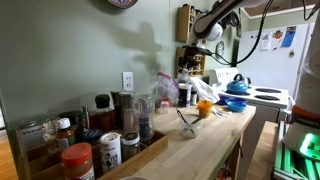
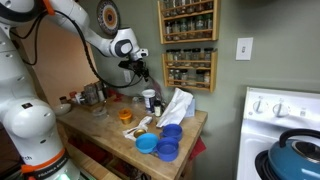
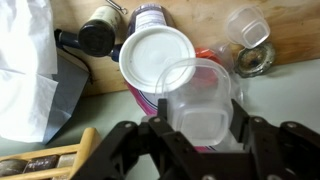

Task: Lift the plastic cup on top and put it on the coffee cup lid

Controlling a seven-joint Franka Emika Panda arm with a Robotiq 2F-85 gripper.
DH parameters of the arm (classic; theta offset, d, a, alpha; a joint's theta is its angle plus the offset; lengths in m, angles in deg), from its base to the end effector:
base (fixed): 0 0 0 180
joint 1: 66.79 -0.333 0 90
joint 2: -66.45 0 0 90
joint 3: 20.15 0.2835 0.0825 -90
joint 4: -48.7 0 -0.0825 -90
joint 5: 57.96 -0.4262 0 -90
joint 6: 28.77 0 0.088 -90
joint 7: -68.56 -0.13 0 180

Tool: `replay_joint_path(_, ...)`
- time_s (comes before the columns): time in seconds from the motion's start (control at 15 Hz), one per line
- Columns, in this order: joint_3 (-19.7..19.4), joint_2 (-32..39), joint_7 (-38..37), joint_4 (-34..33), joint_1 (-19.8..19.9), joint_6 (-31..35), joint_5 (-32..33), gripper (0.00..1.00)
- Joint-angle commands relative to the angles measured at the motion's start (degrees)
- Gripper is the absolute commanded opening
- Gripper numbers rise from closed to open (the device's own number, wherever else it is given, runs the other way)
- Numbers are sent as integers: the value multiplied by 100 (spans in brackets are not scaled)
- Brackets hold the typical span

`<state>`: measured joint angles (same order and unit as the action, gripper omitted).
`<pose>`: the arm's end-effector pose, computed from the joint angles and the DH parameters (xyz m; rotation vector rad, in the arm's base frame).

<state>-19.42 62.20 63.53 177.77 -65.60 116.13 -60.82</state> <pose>0.5855 -0.0046 0.3543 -3.0398 0.2001 -0.5367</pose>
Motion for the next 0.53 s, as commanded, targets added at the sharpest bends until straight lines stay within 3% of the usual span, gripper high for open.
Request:
replay_joint_path(0.0,-33,33,-77,-49,-14,-53,102,34)
replay_joint_path(0.47,-106,376,-428,-168,67,-257,689,34)
